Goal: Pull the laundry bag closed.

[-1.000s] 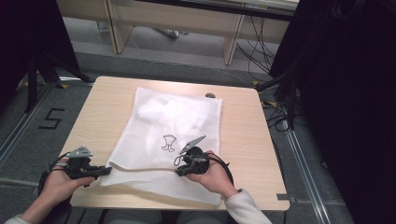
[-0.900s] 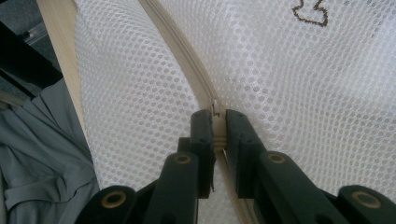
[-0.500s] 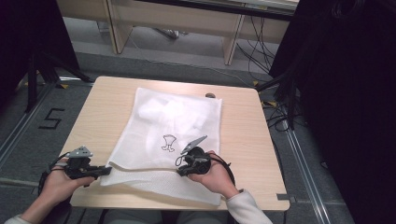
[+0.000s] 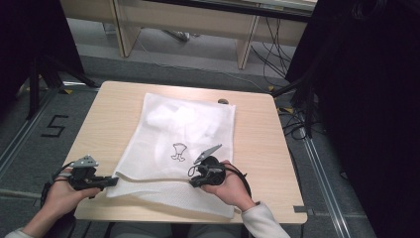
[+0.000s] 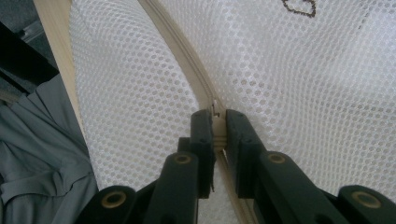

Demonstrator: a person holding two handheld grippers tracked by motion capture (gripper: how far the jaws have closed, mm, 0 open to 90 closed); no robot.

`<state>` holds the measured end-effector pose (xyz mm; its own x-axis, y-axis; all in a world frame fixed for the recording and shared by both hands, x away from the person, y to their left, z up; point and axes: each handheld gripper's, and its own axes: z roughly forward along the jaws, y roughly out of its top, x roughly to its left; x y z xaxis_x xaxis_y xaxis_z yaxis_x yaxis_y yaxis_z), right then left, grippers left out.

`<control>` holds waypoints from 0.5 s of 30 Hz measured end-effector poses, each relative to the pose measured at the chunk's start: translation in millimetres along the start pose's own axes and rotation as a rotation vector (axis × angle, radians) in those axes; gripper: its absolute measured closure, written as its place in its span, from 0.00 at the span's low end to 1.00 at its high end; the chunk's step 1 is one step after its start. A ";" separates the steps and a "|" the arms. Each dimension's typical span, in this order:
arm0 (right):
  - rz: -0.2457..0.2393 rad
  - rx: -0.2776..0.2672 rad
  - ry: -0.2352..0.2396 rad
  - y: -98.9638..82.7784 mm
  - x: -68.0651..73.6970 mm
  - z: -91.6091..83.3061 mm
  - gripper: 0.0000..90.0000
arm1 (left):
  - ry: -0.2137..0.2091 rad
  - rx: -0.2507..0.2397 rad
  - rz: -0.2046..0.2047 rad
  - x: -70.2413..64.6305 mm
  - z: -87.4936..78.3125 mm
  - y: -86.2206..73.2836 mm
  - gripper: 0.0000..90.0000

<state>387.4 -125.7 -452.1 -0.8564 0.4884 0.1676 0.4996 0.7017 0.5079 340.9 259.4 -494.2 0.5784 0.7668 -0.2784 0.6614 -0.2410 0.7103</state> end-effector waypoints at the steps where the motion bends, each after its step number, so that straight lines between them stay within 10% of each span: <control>1: 0.001 -0.001 0.002 -0.4 -0.5 -0.3 0.92 | 0.001 0.011 0.004 0.0 -0.8 0.5 0.95; 15: 0.010 0.000 -0.005 -3.4 -0.8 -1.7 0.92 | 0.000 0.001 -0.001 0.1 0.0 -0.1 0.95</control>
<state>386.1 -129.3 -452.6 -0.8504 0.4984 0.1685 0.5086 0.6968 0.5058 340.9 259.5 -494.3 0.5774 0.7671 -0.2794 0.6625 -0.2403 0.7095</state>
